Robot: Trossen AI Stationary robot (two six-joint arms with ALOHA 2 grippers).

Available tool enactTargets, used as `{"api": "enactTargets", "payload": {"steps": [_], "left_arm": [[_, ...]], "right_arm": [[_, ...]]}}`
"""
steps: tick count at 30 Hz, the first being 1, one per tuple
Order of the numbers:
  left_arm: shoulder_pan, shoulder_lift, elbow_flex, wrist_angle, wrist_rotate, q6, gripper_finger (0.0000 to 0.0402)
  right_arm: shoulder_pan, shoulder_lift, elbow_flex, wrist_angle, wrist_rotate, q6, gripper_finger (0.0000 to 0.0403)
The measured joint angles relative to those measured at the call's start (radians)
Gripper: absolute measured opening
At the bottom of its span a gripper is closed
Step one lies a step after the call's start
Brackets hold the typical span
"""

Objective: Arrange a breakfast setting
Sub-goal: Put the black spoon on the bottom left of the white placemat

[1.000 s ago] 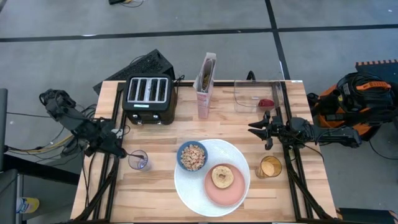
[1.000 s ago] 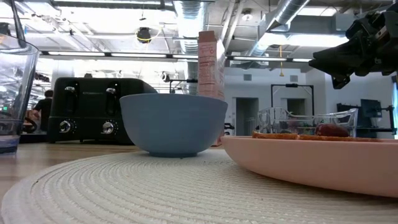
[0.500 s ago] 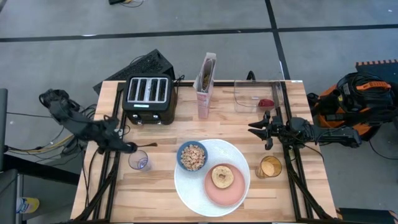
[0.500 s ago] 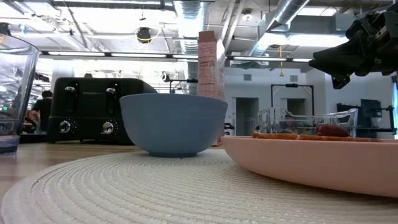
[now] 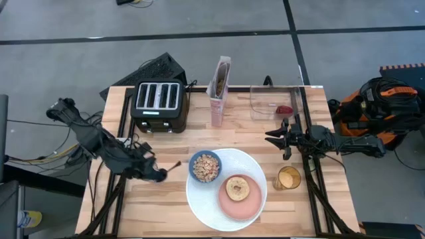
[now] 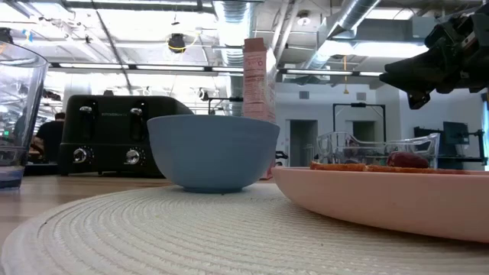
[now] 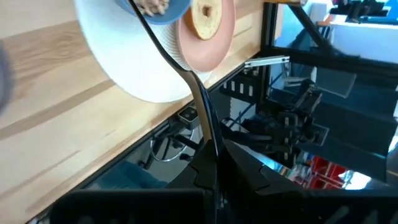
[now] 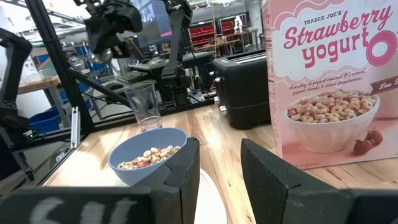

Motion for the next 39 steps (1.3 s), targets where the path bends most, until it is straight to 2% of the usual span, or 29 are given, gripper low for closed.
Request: {"api": "enactTargets", "payload": {"steps": [10, 18, 24, 28, 35, 39], "left_arm": [[0.0, 0.207, 0.0, 0.199, -0.001, 0.077, 0.0004], [-0.035, 0.306, 0.0, 0.328, 0.009, 0.073, 0.0004], [-0.093, 0.307, 0.002, 0.348, 0.0, 0.046, 0.0004], [-0.117, 0.308, 0.009, 0.349, -0.002, 0.082, 0.0004], [-0.107, 0.31, 0.01, 0.351, -0.017, 0.246, 0.0004], [-0.107, 0.31, 0.01, 0.303, -0.082, 0.324, 0.0004]], "right_arm": [[0.0, 0.0, 0.0, 0.0, 0.0, 0.0, 0.0139], [0.0, 0.0, 0.0, 0.0, 0.0, 0.0, 0.0139], [0.0, 0.0, 0.0, 0.0, 0.0, 0.0, 0.0139], [0.0, 0.0, 0.0, 0.0, 0.0, 0.0, 0.0139], [0.0, 0.0, 0.0, 0.0, 0.0, 0.0, 0.0139], [0.0, 0.0, 0.0, 0.0, 0.0, 0.0, 0.0139]]}}
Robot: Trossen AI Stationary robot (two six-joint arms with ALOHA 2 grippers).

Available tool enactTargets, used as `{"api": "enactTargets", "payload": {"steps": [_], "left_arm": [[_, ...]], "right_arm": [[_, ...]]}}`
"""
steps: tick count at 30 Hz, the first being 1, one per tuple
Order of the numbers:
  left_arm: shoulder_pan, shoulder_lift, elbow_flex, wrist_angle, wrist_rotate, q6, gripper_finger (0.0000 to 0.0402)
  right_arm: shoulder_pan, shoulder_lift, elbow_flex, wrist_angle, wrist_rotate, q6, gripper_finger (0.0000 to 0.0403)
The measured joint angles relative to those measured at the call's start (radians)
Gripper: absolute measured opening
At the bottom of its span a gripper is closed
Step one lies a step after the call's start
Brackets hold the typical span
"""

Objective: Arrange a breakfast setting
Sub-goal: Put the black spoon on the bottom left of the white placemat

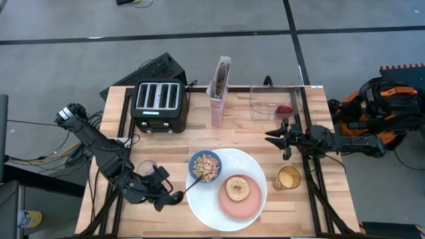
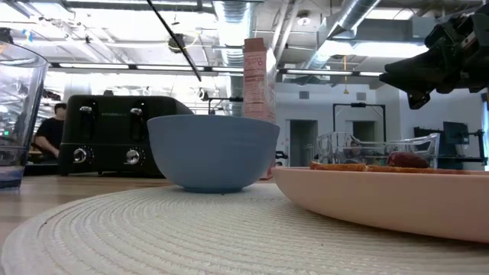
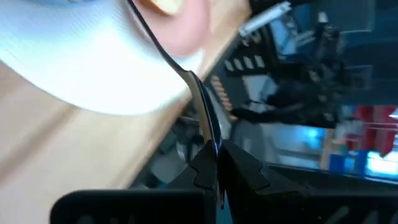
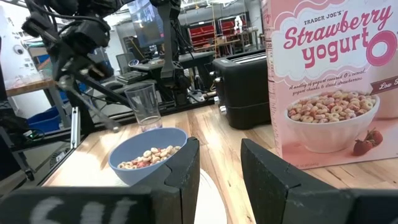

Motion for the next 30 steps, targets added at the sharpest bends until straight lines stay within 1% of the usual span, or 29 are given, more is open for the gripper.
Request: {"api": "enactTargets", "payload": {"steps": [4, 9, 14, 17, 23, 30], "left_arm": [[-0.01, 0.031, 0.0, -0.029, -0.012, 0.102, 0.0004], [-0.061, 0.087, 0.0, -0.024, 0.052, 0.236, 0.0004], [-0.098, 0.137, 0.0, -0.013, 0.064, 0.444, 0.0004], [-0.109, 0.157, 0.0, -0.011, 0.051, 0.603, 0.0004], [-0.123, 0.164, 0.0, 0.046, 0.018, 1.043, 0.0004], [-0.121, 0.164, 0.0, 0.045, -0.023, 1.459, 0.0004]], "right_arm": [[0.0, 0.0, 0.0, 0.0, 0.0, 0.0, 0.0139], [0.0, 0.0, 0.0, 0.0, 0.0, 0.0, 0.0139], [0.0, 0.0, 0.0, 0.0, 0.0, 0.0, 0.0139], [0.0, 0.0, 0.0, 0.0, 0.0, 0.0, 0.0139], [0.0, 0.0, 0.0, 0.0, 0.0, 0.0, 0.0139], [0.0, 0.0, 0.0, 0.0, 0.0, 0.0, 0.0139]]}}
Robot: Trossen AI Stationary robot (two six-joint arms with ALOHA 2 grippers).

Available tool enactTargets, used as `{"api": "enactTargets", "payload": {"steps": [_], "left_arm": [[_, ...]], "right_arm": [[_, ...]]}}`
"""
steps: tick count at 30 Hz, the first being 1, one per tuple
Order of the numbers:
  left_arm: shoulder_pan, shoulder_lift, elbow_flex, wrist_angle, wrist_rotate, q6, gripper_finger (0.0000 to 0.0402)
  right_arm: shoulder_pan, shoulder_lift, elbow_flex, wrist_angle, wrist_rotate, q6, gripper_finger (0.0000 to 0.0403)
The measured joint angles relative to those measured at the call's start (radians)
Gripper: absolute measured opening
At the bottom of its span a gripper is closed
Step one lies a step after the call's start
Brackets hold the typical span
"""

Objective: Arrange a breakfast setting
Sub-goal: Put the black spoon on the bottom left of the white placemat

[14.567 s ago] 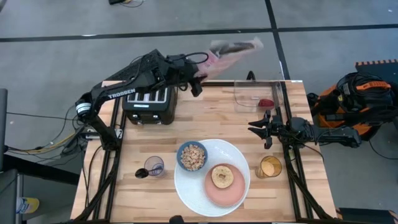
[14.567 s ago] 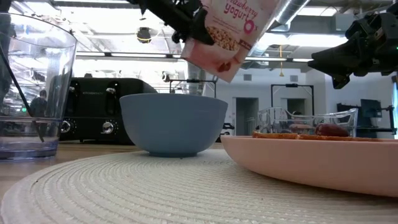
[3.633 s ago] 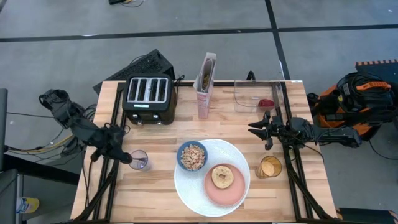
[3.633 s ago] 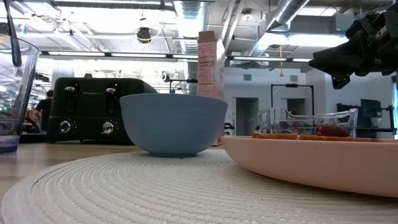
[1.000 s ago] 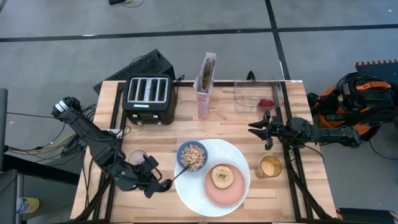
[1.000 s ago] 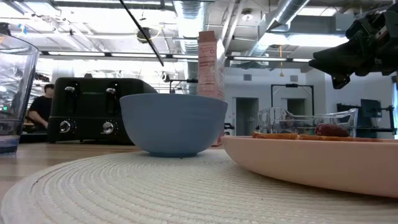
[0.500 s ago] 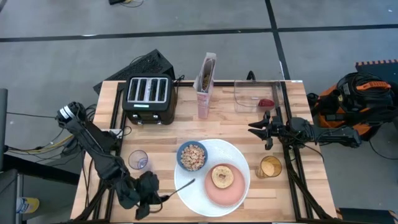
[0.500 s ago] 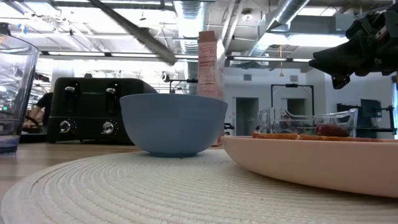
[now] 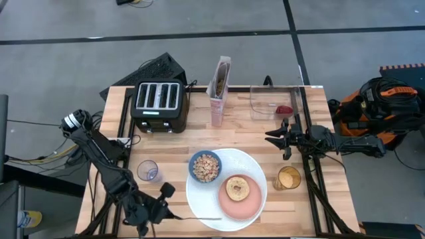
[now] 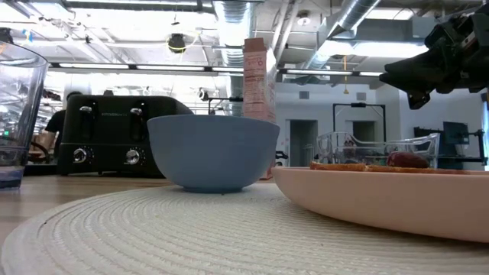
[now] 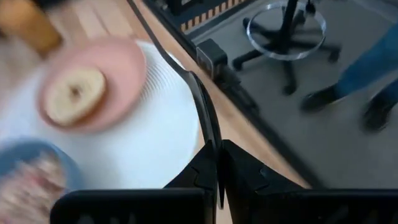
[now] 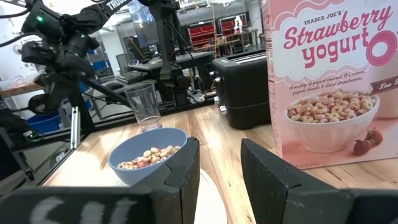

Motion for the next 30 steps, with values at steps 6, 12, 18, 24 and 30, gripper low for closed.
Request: {"api": "enactTargets", "payload": {"steps": [6, 12, 18, 24, 30], "left_arm": [[0.0, 0.0, 0.0, -0.013, -0.1, 0.431, 0.0004], [0.019, -0.001, -0.024, -0.053, -0.222, 0.728, 0.0004], [0.073, -0.001, -0.106, -0.048, -0.283, 0.864, 0.0004], [0.102, -0.001, -0.184, -0.012, -0.292, 0.948, 0.0004], [0.121, -0.001, -0.286, 0.103, -0.304, 0.944, 0.0004]], "right_arm": [[0.0, 0.0, 0.0, 0.0, 0.0, 0.0, 0.0139], [0.0, 0.0, 0.0, 0.0, 0.0, 0.0, 0.0139], [0.0, 0.0, 0.0, 0.0, 0.0, 0.0, 0.0139], [0.0, 0.0, 0.0, 0.0, 0.0, 0.0, 0.0139], [0.0, 0.0, 0.0, 0.0, 0.0, 0.0, 0.0139]]}}
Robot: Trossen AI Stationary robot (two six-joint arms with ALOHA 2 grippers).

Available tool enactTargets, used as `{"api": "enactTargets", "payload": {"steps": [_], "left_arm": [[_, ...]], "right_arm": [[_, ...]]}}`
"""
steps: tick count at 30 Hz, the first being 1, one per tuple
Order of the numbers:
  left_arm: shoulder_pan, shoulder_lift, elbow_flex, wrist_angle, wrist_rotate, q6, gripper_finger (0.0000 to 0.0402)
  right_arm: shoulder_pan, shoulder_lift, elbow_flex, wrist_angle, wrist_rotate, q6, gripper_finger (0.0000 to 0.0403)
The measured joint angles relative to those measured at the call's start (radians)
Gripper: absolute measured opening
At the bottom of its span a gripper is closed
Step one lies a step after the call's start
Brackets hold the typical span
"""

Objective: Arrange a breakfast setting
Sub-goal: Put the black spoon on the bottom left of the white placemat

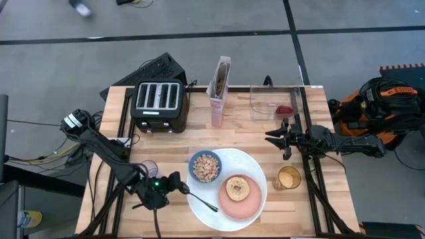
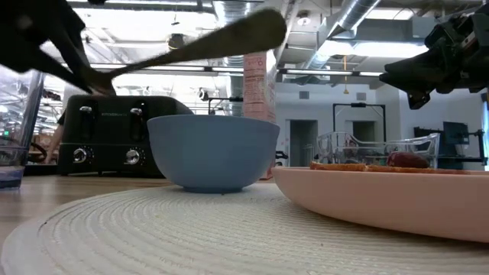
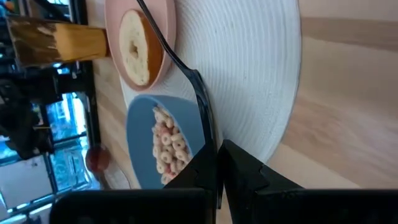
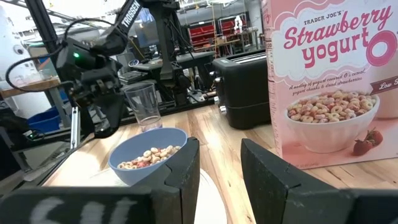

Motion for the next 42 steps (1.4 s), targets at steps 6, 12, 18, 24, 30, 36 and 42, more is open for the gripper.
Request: {"api": "enactTargets", "payload": {"steps": [6, 12, 18, 24, 30, 36, 42], "left_arm": [[0.005, 0.0, -0.089, 0.116, 0.029, 0.043, 0.0004], [0.026, -0.004, -0.135, 0.175, 0.099, 0.112, 0.0004], [0.066, -0.002, -0.144, 0.192, 0.148, 0.143, 0.0004], [0.065, 0.0, -0.138, 0.216, 0.15, 0.172, 0.0004], [0.066, 0.0, -0.138, 0.217, 0.149, 0.173, 0.0004], [0.108, 0.0, -0.143, 0.216, 0.16, 0.18, 0.0004], [0.148, 0.0, -0.149, 0.22, 0.21, 0.181, 0.0004]], "right_arm": [[0.0, 0.0, 0.0, 0.0, 0.0, 0.0, 0.0139], [0.0, 0.0, 0.0, 0.0, 0.0, 0.0, 0.0139], [0.0, 0.0, 0.0, 0.0, 0.0, 0.0, 0.0139], [0.0, 0.0, 0.0, 0.0, 0.0, 0.0, 0.0139], [0.0, 0.0, 0.0, 0.0, 0.0, 0.0, 0.0139], [0.0, 0.0, 0.0, 0.0, 0.0, 0.0, 0.0139], [0.0, 0.0, 0.0, 0.0, 0.0, 0.0, 0.0139]]}}
